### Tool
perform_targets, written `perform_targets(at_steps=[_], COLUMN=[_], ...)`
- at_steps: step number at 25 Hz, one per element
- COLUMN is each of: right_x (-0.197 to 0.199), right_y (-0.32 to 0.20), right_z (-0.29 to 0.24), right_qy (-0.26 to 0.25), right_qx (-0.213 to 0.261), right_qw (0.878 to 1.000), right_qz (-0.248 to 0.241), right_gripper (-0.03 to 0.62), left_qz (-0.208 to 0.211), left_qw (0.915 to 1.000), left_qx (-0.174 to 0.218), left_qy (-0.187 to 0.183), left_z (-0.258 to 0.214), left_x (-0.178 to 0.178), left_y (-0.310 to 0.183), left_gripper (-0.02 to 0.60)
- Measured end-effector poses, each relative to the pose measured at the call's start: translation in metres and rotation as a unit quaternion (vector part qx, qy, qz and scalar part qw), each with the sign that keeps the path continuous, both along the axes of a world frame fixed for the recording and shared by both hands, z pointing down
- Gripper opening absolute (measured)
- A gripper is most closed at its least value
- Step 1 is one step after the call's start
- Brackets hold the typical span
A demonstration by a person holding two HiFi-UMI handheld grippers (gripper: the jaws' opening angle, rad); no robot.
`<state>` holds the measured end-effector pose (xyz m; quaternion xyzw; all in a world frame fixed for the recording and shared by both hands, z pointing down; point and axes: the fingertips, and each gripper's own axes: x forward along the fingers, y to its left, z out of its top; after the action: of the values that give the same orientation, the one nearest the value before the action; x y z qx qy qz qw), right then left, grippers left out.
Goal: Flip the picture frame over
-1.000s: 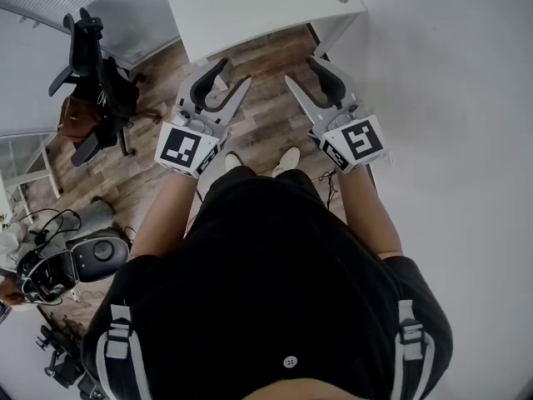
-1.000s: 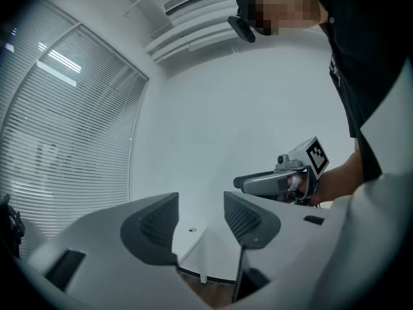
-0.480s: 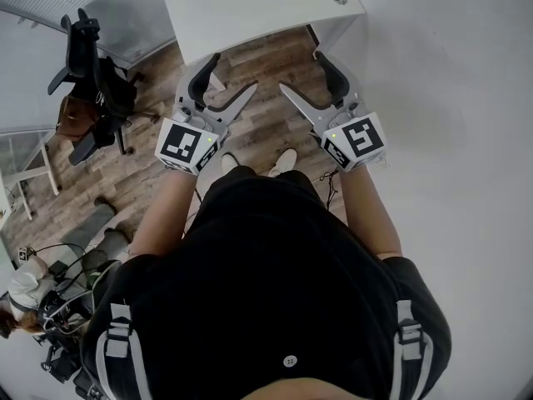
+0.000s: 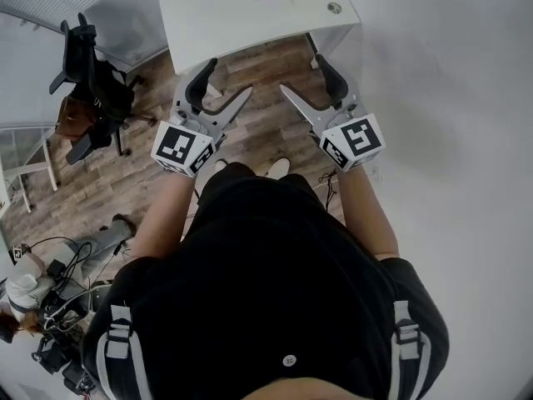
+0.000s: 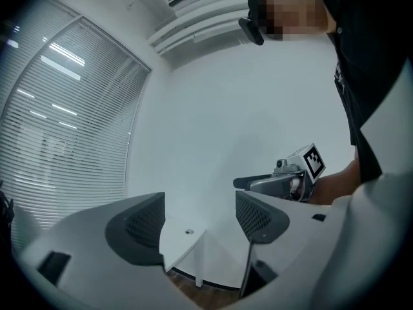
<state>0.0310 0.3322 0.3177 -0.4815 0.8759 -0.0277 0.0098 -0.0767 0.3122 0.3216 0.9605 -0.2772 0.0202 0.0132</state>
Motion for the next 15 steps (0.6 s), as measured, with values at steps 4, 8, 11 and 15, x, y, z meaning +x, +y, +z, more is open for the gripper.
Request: perform_targets(at_steps=[4, 8, 11, 15], right_x=[0.023, 0.037, 0.041, 0.046], right_y=[-0.009, -0.022, -0.035, -0.062], right_z=[0.001, 0.004, 0.005, 0.008], right_qy=[0.005, 0.007, 0.006, 0.008], right_qx=[-0.002, -0.002, -0.002, -0.003], right_qw=[1.0, 1.0, 1.0, 1.0], right_qz=[-0.009, -0.013, -0.016, -0.016], right_gripper=[0.364, 0.364, 0.364, 0.364], left_qz=[-0.02, -0.028, -0.029, -0.028], left_qw=[0.9998, 0.9996, 0.9996, 0.9996], left_qx=[0.003, 0.002, -0.003, -0.004], left_qy=[0.001, -0.001, -0.004, -0.003], left_z=[0.0, 0.002, 0.005, 0.009], left_x=[0.018, 0.032, 0.038, 0.045], left_y=[-0.009, -0.02, -0.034, -0.063], left_gripper=[0.331, 0.331, 0.331, 0.331])
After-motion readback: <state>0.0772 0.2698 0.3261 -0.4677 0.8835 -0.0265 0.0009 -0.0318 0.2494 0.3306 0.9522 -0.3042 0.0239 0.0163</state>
